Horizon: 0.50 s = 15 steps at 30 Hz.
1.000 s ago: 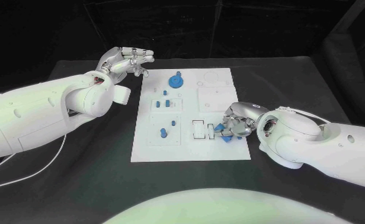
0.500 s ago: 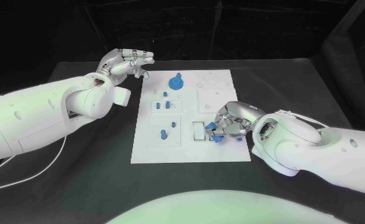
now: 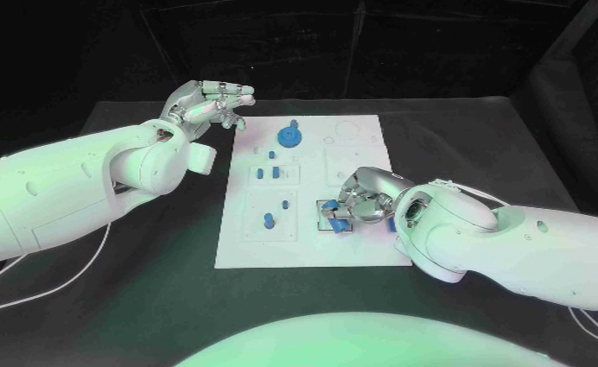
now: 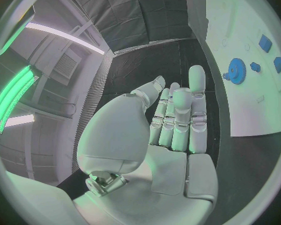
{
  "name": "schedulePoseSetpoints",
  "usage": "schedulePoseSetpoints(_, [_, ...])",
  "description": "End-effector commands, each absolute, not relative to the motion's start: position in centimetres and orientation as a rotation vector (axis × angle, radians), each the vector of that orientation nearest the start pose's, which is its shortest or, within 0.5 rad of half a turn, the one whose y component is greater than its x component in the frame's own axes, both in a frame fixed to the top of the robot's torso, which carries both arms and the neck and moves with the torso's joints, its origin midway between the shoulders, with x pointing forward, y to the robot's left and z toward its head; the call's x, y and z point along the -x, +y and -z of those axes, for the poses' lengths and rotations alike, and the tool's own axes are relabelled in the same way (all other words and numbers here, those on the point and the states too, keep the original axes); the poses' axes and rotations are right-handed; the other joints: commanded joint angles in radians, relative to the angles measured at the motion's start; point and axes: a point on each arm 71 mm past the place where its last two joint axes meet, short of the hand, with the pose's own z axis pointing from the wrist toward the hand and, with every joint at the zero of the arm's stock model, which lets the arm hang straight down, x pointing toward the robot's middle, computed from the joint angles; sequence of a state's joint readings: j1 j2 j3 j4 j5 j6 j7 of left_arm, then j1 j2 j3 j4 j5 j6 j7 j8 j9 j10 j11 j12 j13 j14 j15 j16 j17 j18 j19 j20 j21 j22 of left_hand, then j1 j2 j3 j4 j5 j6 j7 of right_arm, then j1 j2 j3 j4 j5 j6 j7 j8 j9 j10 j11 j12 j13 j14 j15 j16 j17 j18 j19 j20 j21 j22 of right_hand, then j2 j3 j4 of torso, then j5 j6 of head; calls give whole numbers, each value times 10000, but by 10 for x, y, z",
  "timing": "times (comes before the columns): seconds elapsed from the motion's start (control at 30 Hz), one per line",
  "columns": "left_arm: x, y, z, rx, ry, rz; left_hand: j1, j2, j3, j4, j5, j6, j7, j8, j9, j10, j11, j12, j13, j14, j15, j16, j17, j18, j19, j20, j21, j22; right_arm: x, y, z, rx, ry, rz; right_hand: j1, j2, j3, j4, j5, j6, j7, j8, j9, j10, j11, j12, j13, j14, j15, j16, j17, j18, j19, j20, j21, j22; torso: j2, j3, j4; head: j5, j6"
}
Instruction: Assemble the parts on the task board
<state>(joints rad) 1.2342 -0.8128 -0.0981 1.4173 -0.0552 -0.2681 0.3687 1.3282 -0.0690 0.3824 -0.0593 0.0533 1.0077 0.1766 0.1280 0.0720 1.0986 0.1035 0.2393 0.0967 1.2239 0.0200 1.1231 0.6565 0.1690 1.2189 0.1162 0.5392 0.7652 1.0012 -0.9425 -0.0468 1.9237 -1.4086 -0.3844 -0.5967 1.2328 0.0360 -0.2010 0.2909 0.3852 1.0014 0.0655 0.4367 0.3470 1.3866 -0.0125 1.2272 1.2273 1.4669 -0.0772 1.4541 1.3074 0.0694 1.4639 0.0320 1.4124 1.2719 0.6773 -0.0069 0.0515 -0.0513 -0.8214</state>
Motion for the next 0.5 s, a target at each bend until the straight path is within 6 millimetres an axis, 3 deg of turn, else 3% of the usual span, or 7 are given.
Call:
schedulePoseSetpoints(0.03, [-507,222,188,10513,14806,14816,-17,61,-39,-22,-21,-47,8,57,-11,-50,11,21,15,-86,7,-17,-12,129,-35,21,-65,-13,-370,-164,242,-2033,20035,-5290,-157,7,-102,-3,-87,203,-118,69,33,40,-73,-77,12,640,-77,45,517,-88,11,-59,47,11,4,8,-21,44,-1])
schedulePoseSetpoints(0.33, [-507,221,188,10513,14838,14836,-17,61,-39,-22,-21,-47,8,57,-11,-50,11,21,15,-86,7,-17,-12,129,-35,21,-65,-13,-374,-160,243,-1924,19888,-4963,-600,188,-482,-4,-968,350,-206,166,194,176,-153,-77,135,640,-146,36,526,-93,25,-132,47,31,2,15,-31,81,3])
schedulePoseSetpoints(0.5, [-507,221,188,10518,14855,14837,-17,61,-39,-22,-21,-47,8,57,-11,-50,11,21,15,-86,7,-17,-12,129,-35,21,-65,-13,-377,-161,241,-2033,19443,-4905,-1247,115,-919,9,-2356,158,-139,98,244,-164,-94,-794,-399,584,-108,-103,334,-30,-118,-115,-164,-308,5,11,-18,65,15])
